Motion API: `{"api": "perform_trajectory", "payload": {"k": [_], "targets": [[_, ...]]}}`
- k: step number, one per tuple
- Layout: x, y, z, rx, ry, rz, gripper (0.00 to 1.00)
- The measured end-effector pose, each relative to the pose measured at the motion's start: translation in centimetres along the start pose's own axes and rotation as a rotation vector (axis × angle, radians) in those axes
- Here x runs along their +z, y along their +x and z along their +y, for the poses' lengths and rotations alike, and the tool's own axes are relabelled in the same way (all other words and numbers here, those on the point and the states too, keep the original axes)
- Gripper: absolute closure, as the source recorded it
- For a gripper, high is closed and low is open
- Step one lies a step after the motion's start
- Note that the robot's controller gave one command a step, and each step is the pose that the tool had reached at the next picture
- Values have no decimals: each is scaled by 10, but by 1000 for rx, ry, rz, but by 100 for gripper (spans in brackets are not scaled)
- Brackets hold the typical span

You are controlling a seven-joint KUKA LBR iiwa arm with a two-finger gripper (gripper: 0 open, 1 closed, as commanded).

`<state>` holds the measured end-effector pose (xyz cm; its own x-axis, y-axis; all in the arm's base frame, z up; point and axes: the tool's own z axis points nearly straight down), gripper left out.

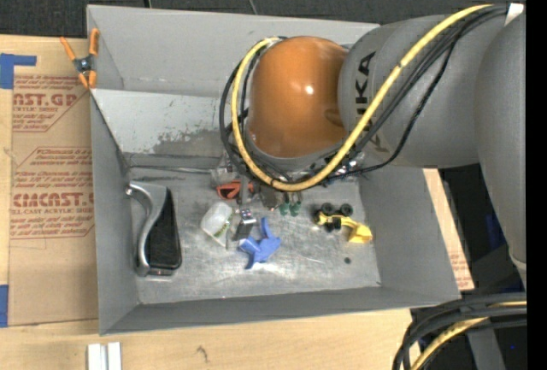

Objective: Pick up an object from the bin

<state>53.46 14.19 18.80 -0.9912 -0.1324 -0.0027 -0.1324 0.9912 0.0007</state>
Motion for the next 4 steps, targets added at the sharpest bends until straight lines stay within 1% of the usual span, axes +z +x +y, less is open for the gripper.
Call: {"api": "perform_trajectory", "payload": {"k": [1, 2, 3, 4], "targets": [[17, 22, -78, -170, 0, 1, 0], [52, 13, -84, -218, 1, 2, 0], [117, 20, -74, -192, -1, -6, 0], [112, 21, -72, -227, 4, 3, 100]]}}
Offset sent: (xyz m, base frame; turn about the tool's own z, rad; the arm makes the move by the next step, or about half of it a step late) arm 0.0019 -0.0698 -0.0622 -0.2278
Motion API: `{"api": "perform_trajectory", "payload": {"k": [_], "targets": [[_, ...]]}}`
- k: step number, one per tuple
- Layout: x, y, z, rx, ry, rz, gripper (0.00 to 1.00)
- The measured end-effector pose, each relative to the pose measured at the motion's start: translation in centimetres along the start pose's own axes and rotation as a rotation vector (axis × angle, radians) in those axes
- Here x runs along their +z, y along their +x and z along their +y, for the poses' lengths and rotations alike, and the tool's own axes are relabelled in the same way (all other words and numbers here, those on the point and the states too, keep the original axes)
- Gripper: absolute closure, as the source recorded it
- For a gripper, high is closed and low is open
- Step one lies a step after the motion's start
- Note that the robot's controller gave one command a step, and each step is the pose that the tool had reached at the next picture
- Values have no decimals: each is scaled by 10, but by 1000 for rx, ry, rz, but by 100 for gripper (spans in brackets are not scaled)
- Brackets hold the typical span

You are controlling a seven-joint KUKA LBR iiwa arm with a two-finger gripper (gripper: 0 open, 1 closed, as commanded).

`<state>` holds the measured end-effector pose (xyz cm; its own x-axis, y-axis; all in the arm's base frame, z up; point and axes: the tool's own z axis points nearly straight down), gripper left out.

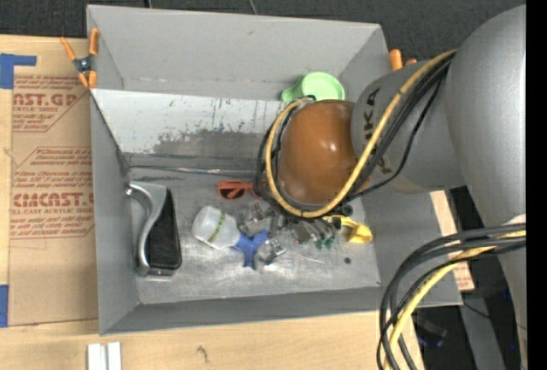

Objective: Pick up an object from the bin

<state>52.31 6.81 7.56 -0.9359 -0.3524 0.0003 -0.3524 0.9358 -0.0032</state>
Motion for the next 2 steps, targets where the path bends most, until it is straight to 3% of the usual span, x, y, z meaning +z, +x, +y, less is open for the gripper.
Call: {"api": "perform_trajectory", "payload": {"k": [2], "targets": [[-4, 2, 1, 0, -2, 5, 100]]}}
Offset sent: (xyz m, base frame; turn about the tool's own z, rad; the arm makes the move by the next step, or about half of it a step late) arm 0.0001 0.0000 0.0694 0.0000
